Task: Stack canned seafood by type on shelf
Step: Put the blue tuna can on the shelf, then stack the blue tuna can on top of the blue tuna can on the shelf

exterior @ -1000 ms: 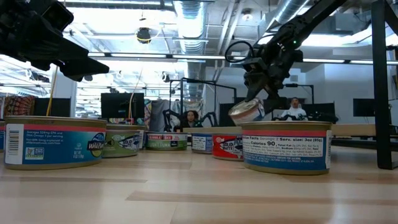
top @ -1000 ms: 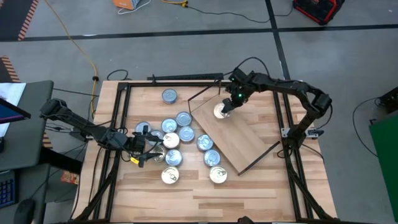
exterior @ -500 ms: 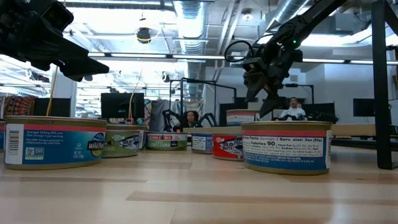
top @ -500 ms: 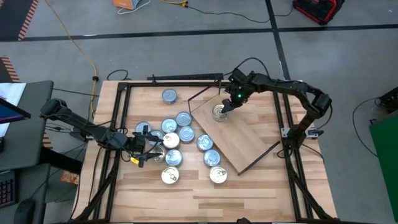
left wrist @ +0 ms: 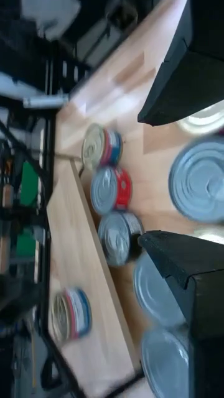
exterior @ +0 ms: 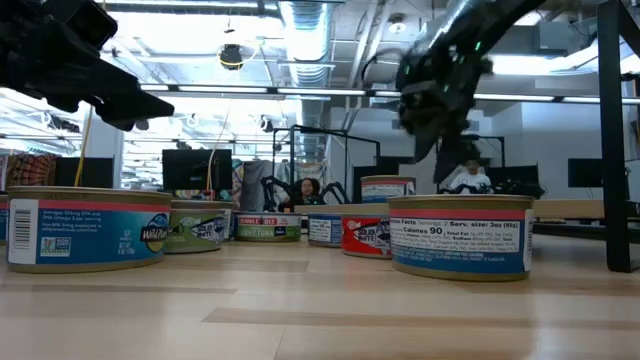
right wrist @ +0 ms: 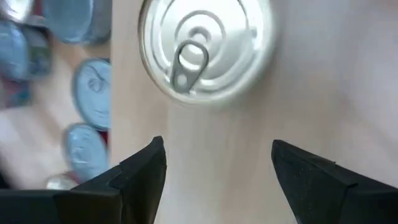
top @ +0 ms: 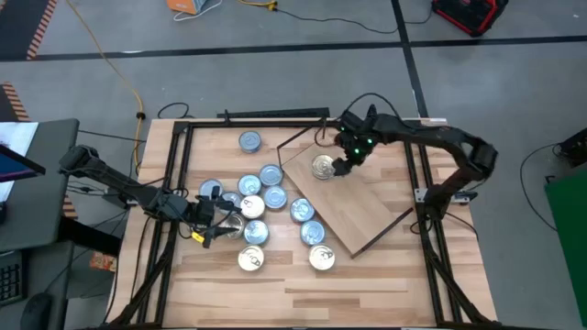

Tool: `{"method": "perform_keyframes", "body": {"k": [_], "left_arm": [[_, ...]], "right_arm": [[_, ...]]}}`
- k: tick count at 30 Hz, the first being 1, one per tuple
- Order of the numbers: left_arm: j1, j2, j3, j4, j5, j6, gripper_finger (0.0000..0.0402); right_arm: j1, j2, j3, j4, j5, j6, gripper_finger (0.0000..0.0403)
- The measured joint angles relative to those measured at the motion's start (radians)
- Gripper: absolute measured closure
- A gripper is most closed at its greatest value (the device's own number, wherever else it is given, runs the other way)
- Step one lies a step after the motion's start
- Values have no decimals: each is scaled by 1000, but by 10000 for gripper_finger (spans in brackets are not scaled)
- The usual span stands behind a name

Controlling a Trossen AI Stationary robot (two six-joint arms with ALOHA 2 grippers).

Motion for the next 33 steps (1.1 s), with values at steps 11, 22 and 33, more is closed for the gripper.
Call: {"method": "perform_keyframes", "body": {"k": [11,22,33], "left_arm": [[0,0,0,-2,6,-48,123],[0,1,109,34,-148,-38,123],[-49,62,215,-264,-69,-161,123]], "right_arm": [[500,-98,-104,464,508,147,92],[737,160,29,777,714,94,92],[781,305,157,820,723,68,92]]}}
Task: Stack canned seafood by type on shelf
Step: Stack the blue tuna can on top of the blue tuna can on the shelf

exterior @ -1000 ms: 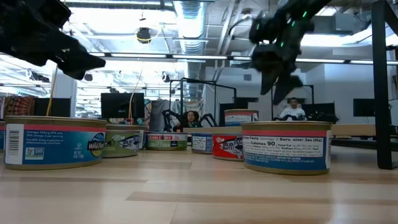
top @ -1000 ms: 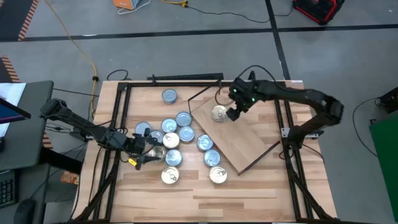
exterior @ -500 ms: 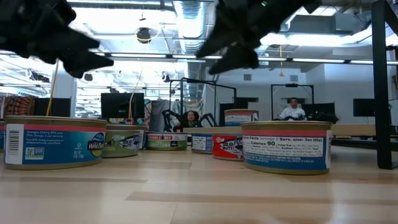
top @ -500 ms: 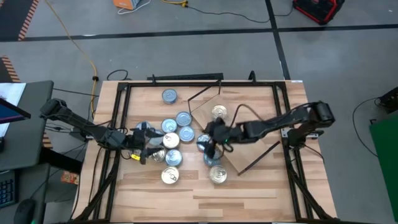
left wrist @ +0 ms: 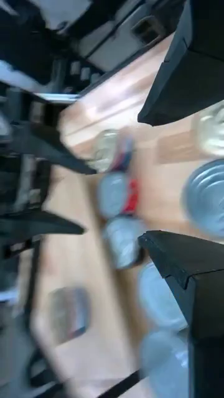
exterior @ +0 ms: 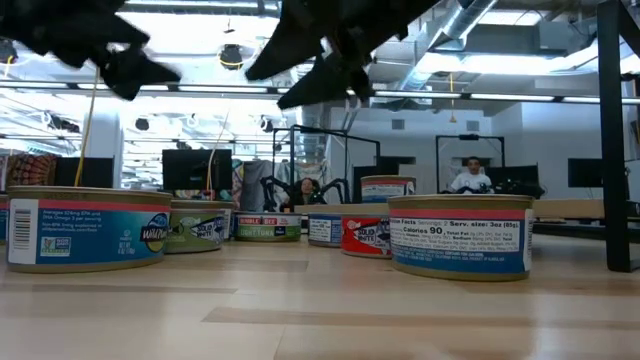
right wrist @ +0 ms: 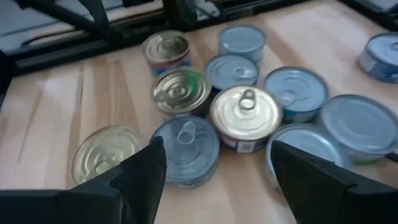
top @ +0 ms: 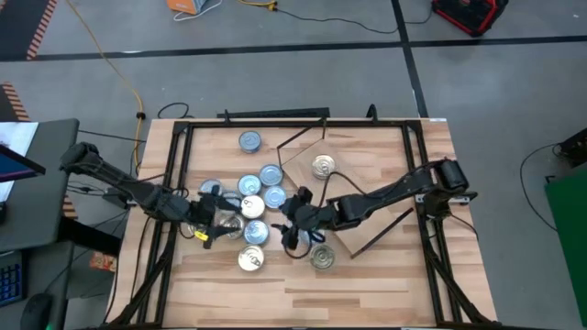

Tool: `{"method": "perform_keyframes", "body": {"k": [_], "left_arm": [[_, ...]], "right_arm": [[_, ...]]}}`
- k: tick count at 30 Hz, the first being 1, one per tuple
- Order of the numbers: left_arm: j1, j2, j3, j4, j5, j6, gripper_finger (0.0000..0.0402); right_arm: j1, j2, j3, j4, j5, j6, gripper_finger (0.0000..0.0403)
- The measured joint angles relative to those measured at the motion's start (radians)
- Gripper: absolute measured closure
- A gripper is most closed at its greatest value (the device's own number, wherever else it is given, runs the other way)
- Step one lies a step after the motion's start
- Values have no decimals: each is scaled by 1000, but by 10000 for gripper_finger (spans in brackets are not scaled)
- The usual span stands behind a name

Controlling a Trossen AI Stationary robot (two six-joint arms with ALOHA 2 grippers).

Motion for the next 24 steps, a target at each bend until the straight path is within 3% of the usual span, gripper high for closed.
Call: {"method": "perform_keyframes", "body": {"k": [5,12,15,24], "left_arm": [[-115,57,11,-43,62,-130,123],[-264,194,152,-364,-61,-274,123],[-334,270,176,-380,-110,-271,123],[-453,419,246,-441,-97,-359,123]], "right_arm": [[46,38,28,0,0,-41,92],[73,38,45,-25,22,-52,92],[72,38,45,-28,25,-52,92],[74,54,45,-29,25,-44,92]]}}
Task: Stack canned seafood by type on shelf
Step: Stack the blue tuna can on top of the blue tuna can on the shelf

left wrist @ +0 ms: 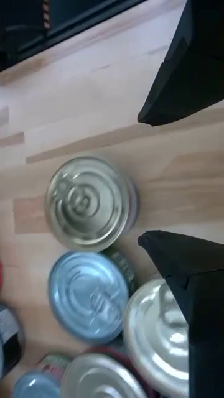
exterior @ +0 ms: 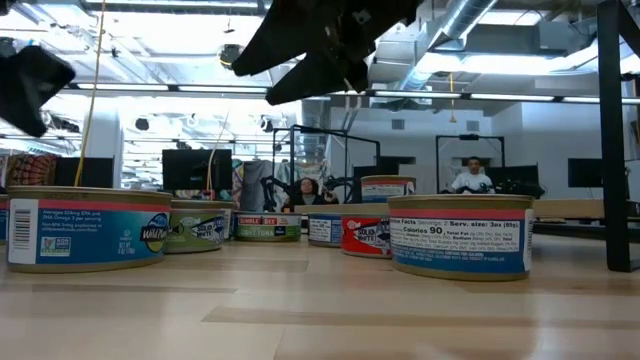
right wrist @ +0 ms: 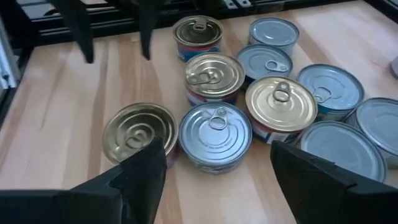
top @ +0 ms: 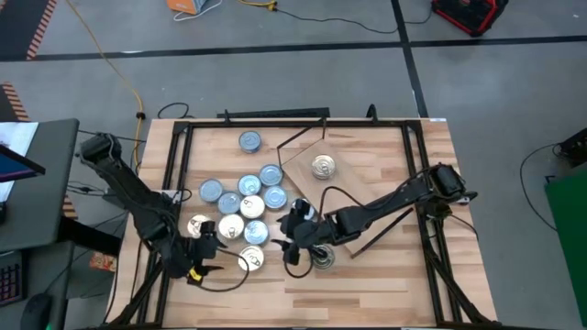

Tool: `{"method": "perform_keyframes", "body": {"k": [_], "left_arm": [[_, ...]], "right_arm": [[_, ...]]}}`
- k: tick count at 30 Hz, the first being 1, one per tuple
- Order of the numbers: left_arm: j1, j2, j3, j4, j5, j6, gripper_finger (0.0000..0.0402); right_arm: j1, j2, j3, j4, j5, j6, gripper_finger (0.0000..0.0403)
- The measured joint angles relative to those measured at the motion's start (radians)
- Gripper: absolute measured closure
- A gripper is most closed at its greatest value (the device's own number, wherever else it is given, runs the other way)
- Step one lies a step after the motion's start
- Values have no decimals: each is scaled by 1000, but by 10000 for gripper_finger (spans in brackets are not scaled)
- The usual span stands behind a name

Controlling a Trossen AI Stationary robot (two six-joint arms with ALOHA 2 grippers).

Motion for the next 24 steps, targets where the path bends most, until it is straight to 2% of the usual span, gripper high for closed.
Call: {"method": "perform_keyframes", "body": {"k": [4,12,20,24], "left_arm": [[-59,74,24,-6,-21,-32,123],[-151,119,48,-11,-85,-97,123],[-137,118,48,-64,-95,-99,123],[-113,118,48,-60,-106,-97,123]], "right_arm": [[-1,51,5,44,-1,-18,92],[48,147,141,-59,4,-27,92],[85,210,392,-459,103,-19,92],[53,208,465,-638,90,67,92]]}}
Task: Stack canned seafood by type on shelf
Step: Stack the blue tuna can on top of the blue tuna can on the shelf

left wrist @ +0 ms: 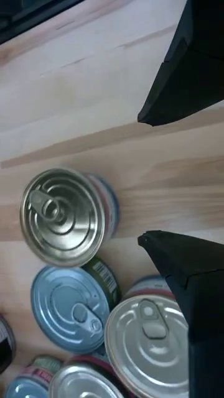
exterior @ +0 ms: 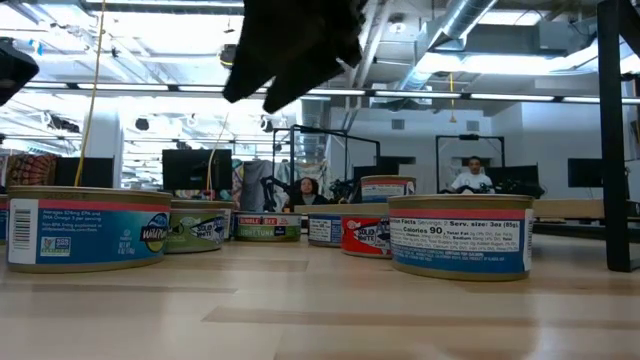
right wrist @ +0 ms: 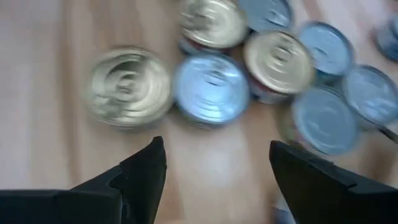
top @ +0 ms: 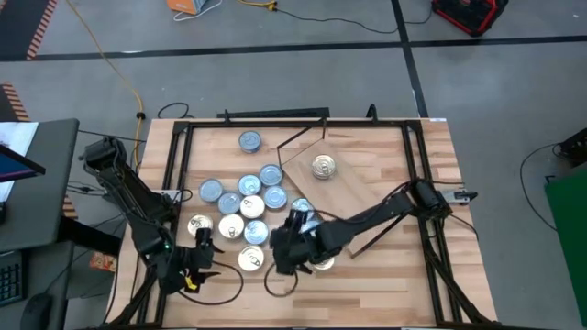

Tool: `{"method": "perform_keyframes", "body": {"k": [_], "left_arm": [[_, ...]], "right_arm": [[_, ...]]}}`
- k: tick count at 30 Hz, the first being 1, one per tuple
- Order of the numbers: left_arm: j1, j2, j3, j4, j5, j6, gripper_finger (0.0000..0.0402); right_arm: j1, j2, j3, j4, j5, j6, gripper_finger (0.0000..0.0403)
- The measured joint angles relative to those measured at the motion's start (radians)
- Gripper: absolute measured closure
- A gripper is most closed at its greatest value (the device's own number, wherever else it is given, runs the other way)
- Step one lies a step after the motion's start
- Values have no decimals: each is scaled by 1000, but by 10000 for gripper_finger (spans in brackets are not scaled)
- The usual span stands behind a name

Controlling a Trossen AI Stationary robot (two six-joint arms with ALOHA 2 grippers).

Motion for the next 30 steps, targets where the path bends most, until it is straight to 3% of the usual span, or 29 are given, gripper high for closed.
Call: {"method": "perform_keyframes", "body": {"k": [3,7,10,16,21,27,30], "left_arm": [[11,0,0,4,15,-24,123],[10,0,0,4,35,-50,123],[12,0,0,6,15,-34,123],[54,1,0,103,-44,23,123],[75,1,0,164,-46,85,123],[75,1,-1,163,-93,101,123],[62,1,-27,236,-114,133,123]], "right_arm": [[-6,-7,18,-106,-31,-12,92],[27,8,13,-284,-154,143,98],[68,2,15,-300,-173,192,108],[121,4,2,-35,-91,112,116],[92,18,-32,182,-44,-5,117],[21,102,-47,361,-162,-76,117],[1,137,-47,386,-194,-104,117]]}}
